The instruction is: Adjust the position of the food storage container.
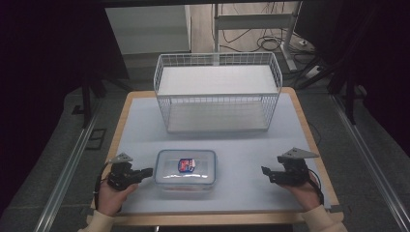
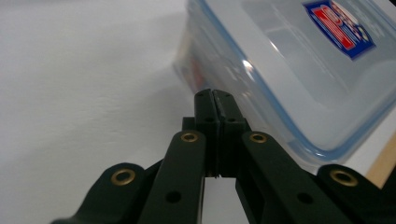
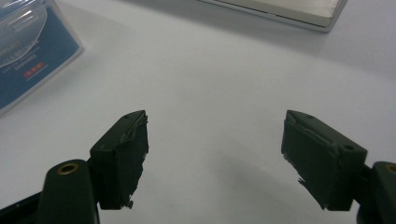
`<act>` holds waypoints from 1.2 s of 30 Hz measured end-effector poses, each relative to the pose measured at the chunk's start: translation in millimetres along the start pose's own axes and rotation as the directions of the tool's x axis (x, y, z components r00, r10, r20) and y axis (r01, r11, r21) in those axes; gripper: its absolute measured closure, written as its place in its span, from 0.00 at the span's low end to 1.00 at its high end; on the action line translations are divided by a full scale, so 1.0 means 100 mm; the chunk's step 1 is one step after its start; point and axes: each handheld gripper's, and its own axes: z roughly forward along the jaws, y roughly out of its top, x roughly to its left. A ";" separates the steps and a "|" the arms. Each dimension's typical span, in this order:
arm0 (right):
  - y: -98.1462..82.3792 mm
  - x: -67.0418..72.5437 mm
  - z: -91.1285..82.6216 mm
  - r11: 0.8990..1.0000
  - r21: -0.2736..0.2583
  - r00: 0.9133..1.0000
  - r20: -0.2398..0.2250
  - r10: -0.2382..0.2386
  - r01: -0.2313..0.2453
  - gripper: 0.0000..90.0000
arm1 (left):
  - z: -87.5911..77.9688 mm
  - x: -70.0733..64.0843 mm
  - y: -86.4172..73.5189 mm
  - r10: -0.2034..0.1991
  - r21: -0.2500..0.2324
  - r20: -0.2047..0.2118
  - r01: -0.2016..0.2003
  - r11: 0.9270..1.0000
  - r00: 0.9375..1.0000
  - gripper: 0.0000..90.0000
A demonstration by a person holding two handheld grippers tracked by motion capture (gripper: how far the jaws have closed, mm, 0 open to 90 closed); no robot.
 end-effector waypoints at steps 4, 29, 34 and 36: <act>0.00 -0.01 0.00 1.000 -0.002 1.000 0.004 0.005 -0.005 0.26 | 0.01 0.01 0.01 -0.025 0.005 0.010 0.025 1.000 1.000 1.00; 0.03 -0.03 -0.01 1.000 0.009 1.000 0.015 0.013 -0.013 0.26 | 0.55 -0.44 0.26 0.030 0.089 0.116 -0.040 0.995 0.993 0.99; 0.02 -0.04 0.00 1.000 0.011 1.000 0.017 0.019 -0.019 0.26 | 0.60 -0.46 0.27 0.027 0.077 0.112 -0.035 0.996 0.993 0.99; 0.02 -0.04 -0.01 1.000 0.012 1.000 0.013 0.015 -0.015 0.26 | 0.59 -0.45 0.27 0.025 0.072 0.119 -0.033 0.997 0.993 0.99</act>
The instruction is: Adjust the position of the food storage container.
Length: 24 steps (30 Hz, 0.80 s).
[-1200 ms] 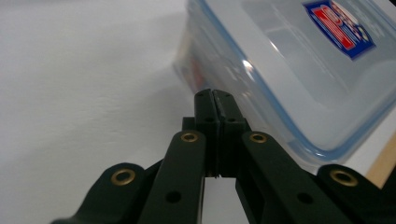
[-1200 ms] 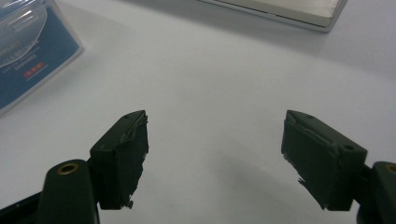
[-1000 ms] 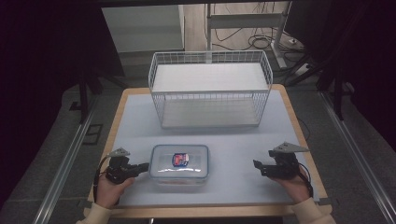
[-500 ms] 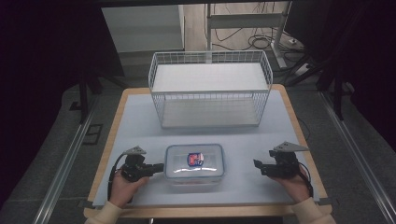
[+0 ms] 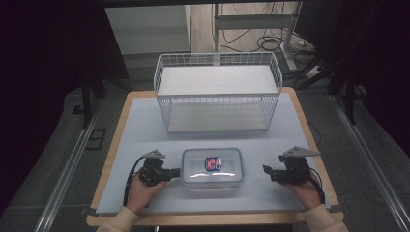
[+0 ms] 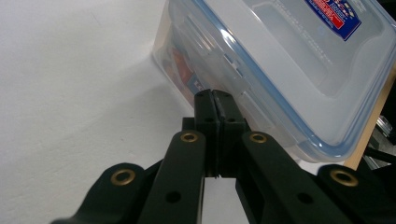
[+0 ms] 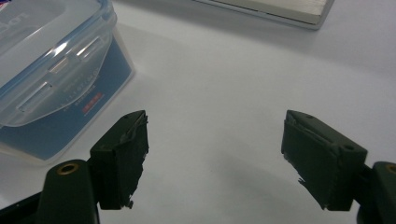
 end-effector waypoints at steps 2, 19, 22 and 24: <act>0.00 0.01 0.00 1.000 0.000 1.000 0.001 -0.019 0.019 0.26 | -0.04 0.02 -0.01 -0.009 -0.022 -0.003 0.009 1.000 1.000 0.99; -0.01 0.02 0.01 1.000 0.010 1.000 -0.009 -0.030 0.030 0.26 | -0.37 0.14 -0.11 -0.096 -0.166 -0.121 0.075 0.983 0.988 0.54; -0.01 0.02 0.01 0.999 0.010 0.999 -0.012 -0.030 0.030 0.26 | -0.40 0.14 -0.10 -0.107 -0.180 -0.112 0.086 0.980 0.988 0.35; -0.01 0.01 0.01 1.000 0.010 0.999 -0.014 -0.030 0.030 0.26 | -0.42 0.14 -0.10 -0.106 -0.194 -0.100 0.085 0.977 0.989 0.31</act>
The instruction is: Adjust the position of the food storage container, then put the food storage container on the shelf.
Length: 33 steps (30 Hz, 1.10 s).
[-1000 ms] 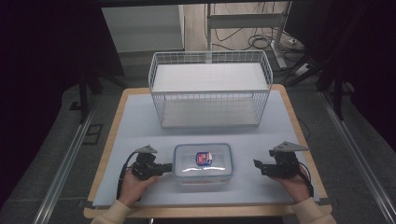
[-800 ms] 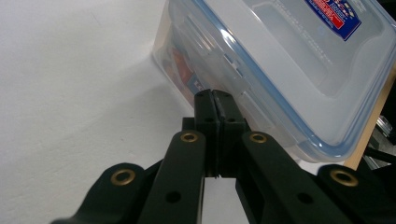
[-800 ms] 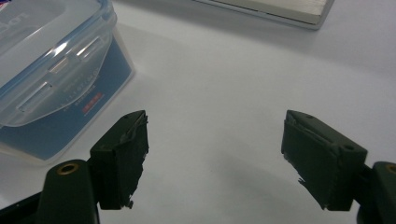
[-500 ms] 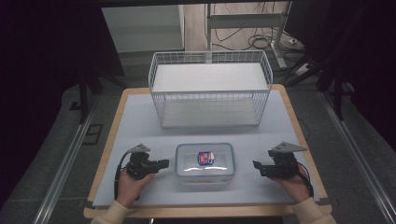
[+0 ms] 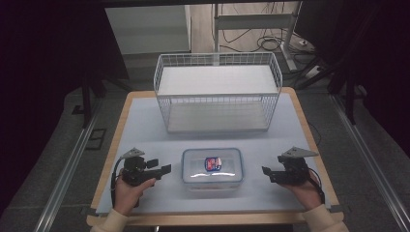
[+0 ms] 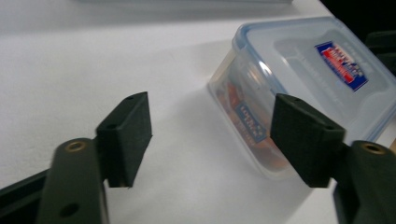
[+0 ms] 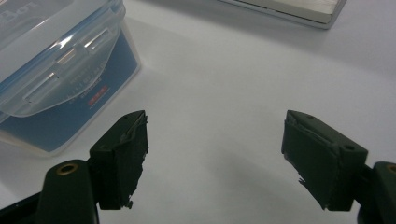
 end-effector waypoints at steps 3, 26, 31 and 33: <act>0.01 0.00 -0.01 1.000 -0.004 1.000 0.003 0.001 -0.001 0.26 | -0.02 -0.01 0.00 -0.003 -0.014 0.006 0.003 1.000 1.000 0.28; 0.10 0.16 -0.05 0.999 -0.046 0.991 -0.128 -0.032 0.026 0.23 | 0.24 -0.27 0.02 -0.053 0.102 0.146 0.038 0.994 0.988 0.10; 0.10 0.17 -0.04 0.998 -0.047 0.992 -0.123 -0.036 0.030 0.22 | 0.36 -0.31 0.04 -0.089 0.128 0.208 0.064 0.990 0.974 0.10; 0.10 0.17 -0.05 0.999 -0.046 0.992 -0.122 -0.031 0.026 0.23 | 0.41 -0.31 0.04 -0.120 0.135 0.230 0.090 0.987 0.966 0.10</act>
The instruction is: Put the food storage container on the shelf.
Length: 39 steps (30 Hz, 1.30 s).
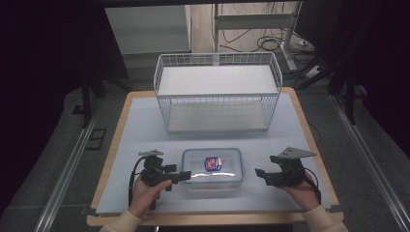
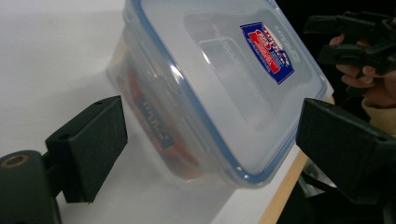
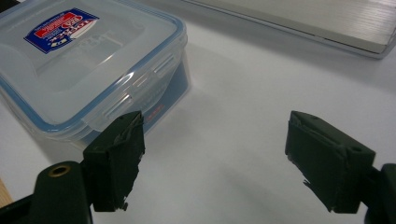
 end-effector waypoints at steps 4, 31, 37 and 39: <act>0.00 0.00 0.00 1.000 -0.002 1.000 0.005 -0.003 0.003 0.23 | 0.09 0.06 0.02 -0.042 0.019 0.024 0.041 0.999 0.999 0.10; 0.28 0.18 0.52 0.963 0.164 0.922 -0.291 0.256 -0.215 0.18 | 0.12 0.13 0.01 -0.100 0.022 0.058 0.099 0.995 0.993 0.32; 0.24 0.10 0.66 0.934 0.221 0.871 -0.350 0.345 -0.281 0.20 | 0.12 0.12 0.01 -0.100 0.020 0.057 0.099 0.995 0.993 0.32; 0.23 0.08 0.68 0.922 0.237 0.849 -0.370 0.377 -0.306 0.22 | 0.12 0.12 0.01 -0.099 0.020 0.056 0.098 0.995 0.993 0.32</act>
